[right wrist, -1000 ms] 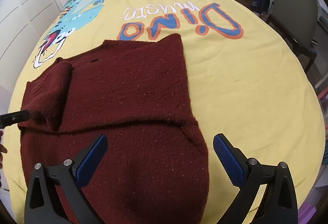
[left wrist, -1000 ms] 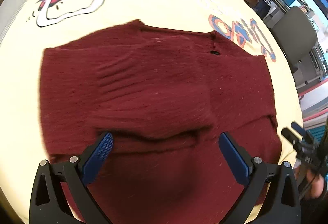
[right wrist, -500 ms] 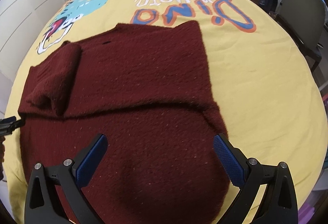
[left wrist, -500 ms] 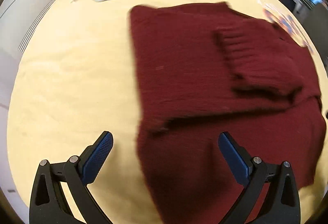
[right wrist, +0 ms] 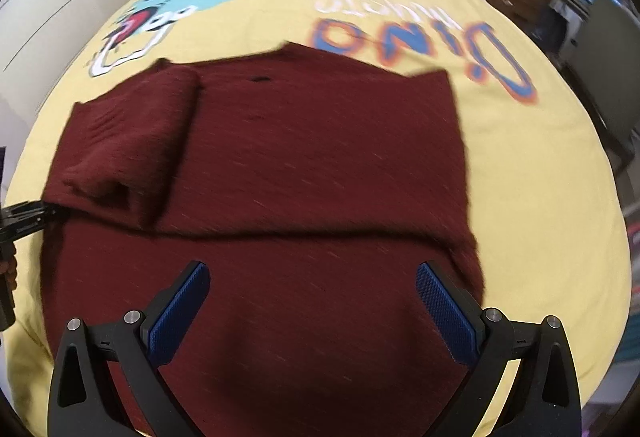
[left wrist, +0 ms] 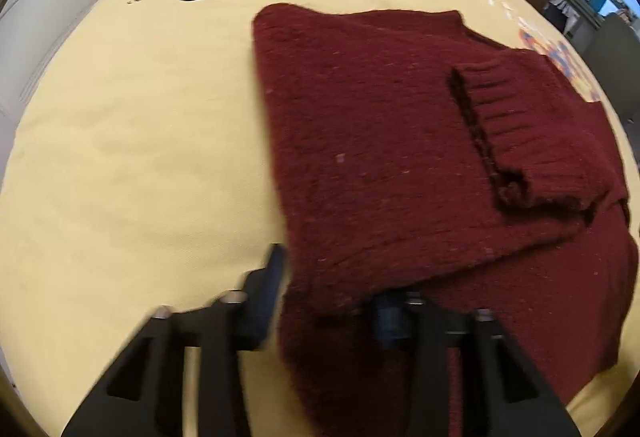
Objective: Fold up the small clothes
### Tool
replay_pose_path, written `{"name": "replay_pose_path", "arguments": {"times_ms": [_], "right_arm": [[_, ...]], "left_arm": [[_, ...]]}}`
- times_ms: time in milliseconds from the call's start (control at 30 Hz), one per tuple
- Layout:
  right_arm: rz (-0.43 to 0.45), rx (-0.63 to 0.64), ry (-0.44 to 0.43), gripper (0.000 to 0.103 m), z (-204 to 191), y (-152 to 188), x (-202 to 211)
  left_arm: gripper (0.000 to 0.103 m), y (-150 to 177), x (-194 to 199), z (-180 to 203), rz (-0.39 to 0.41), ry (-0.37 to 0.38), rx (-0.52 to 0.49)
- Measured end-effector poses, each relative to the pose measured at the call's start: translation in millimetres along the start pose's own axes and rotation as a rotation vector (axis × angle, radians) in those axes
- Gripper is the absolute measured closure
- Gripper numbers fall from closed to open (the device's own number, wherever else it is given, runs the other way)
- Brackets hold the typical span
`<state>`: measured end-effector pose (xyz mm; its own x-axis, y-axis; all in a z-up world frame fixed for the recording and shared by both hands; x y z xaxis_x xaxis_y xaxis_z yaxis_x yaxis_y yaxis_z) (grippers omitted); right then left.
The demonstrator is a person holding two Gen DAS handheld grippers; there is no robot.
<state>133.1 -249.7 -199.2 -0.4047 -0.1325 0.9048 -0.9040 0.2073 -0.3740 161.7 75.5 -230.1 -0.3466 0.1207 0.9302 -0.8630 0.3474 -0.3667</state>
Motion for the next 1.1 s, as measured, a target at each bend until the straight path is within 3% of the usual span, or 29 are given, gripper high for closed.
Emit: {"name": "replay_pose_path", "arguments": {"times_ms": [167,333,467,633,767,833,900,1000,1100], "right_arm": [[0.03,0.131,-0.05,0.001,-64.3,-20.2,5.9],[0.049,0.352,-0.099,0.001,-137.8,-28.8,4.5],[-0.007,0.522,-0.109,0.001,-193.2,-21.9,-20.0],[-0.038,0.653,-0.046,0.001,-228.0,-8.5,-56.4],[-0.058,0.653,-0.004,0.002,-234.8,-6.4,-78.9],[-0.071,0.634,-0.01,0.018,-235.9,-6.7,-83.9],[-0.065,0.607,-0.011,0.067,-231.6,-10.7,-81.2],[-0.052,0.535,-0.056,0.083,-223.7,-22.3,-67.0],[-0.024,0.439,-0.105,0.088,-206.5,-40.7,-45.3]], "left_arm": [[0.09,-0.7,1.0,-0.3,0.004,0.023,0.027],[0.091,-0.9,-4.4,-14.9,-0.002,0.059,0.051],[0.091,-2.1,-6.6,-20.1,-0.011,0.081,0.076],[0.091,-2.3,-9.8,-23.4,-0.015,0.084,0.106],[0.091,-4.3,-11.4,-22.4,-0.021,0.082,0.109],[0.091,5.0,-4.3,-31.6,-0.022,0.082,0.11],[0.091,3.9,-5.3,-31.7,-0.024,0.078,0.109],[0.091,2.7,-5.1,-29.1,-0.024,0.067,0.104],[0.091,1.5,-3.8,-27.3,-0.027,0.053,0.105]]}}
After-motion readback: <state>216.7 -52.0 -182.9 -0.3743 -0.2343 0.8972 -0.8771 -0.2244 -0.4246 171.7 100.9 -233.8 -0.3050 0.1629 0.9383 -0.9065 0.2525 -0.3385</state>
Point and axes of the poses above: each gripper's, at about its wrist camera, not at the fingertips, and x roughly against the way its jaws point, z to its right, y to its underside, the point moved 7 cm from there along -x, roughly the way its jaws point, and after that the axes turned 15 degrees about -x, right-handed, at the moved point
